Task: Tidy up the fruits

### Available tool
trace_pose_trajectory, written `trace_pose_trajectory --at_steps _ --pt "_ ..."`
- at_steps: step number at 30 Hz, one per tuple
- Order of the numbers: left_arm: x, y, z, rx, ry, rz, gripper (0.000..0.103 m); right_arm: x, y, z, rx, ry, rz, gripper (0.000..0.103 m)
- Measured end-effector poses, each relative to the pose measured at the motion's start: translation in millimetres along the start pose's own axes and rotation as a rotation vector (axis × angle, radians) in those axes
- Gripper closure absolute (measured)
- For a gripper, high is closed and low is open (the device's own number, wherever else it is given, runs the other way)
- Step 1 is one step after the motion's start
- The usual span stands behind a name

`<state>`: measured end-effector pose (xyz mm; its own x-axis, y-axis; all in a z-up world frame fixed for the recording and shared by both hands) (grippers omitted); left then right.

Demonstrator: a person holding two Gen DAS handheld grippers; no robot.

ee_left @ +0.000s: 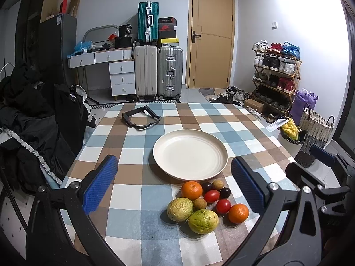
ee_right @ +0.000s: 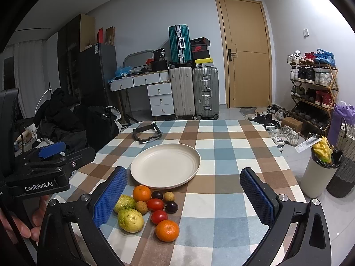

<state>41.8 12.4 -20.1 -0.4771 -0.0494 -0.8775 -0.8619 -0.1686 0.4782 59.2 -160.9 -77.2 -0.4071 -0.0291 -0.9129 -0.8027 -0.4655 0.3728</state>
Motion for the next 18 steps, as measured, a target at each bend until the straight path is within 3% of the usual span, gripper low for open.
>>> trace_pose_trajectory --at_steps 18 --pt "-2.8 1.2 -2.8 0.002 -0.001 -0.008 0.001 -0.8 1.5 -0.9 -0.004 -0.004 -0.001 0.000"
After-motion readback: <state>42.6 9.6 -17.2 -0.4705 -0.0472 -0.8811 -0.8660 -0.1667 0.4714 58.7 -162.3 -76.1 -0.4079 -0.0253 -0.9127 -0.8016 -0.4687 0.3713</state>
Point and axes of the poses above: each gripper's, at about its wrist camera, not at the fingertips, and y roughly against the way its jaws point, z to its left, x to its underside, the point moved 6 cm from there along -y, roughly the way its jaws point, and after that the axes turned 9 degrees about -x, right-handed, at the moved point
